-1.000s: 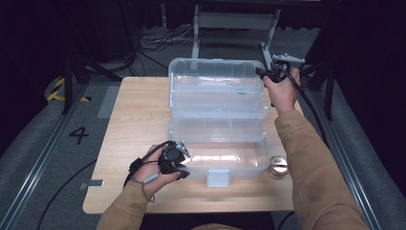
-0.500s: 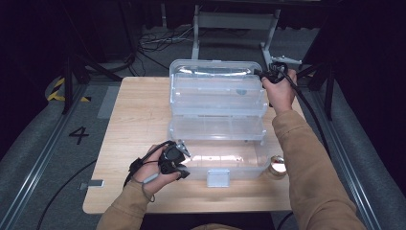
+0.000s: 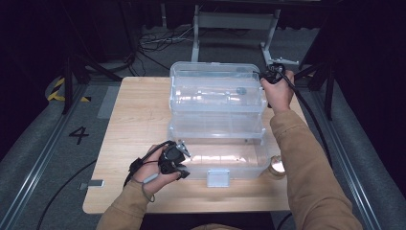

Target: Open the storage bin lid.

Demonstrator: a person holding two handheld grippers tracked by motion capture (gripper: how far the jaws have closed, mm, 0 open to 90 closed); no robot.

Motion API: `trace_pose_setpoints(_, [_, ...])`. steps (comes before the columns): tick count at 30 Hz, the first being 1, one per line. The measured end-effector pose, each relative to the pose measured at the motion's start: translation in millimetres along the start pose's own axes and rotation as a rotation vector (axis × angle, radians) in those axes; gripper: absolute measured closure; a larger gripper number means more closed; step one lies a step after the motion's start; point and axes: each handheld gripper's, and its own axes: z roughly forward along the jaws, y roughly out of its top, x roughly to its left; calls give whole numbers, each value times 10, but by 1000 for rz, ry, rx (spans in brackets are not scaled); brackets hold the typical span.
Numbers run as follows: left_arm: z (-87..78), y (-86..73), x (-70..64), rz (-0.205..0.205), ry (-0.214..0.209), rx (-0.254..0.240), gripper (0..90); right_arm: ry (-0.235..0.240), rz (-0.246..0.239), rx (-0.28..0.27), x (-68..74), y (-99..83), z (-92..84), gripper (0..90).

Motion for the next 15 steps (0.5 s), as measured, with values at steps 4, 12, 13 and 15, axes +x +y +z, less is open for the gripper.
trace_pose_setpoints(4, [0, 0, -1, -1, 0, -1, 736, 18, 22, 5, -42, -35, 31, 805])
trace_pose_setpoints(12, [0, 1, 1, 0, 1, 0, 736, 38, 39, 16, -85, -68, 82, 803])
trace_pose_setpoints(13, [0, 1, 0, 0, 0, 0, 736, 37, 41, 18, -89, -74, 89, 804])
trace_pose_setpoints(15, [0, 0, 0, 0, 1, 0, 736, 34, 41, 22, -92, -85, 103, 804])
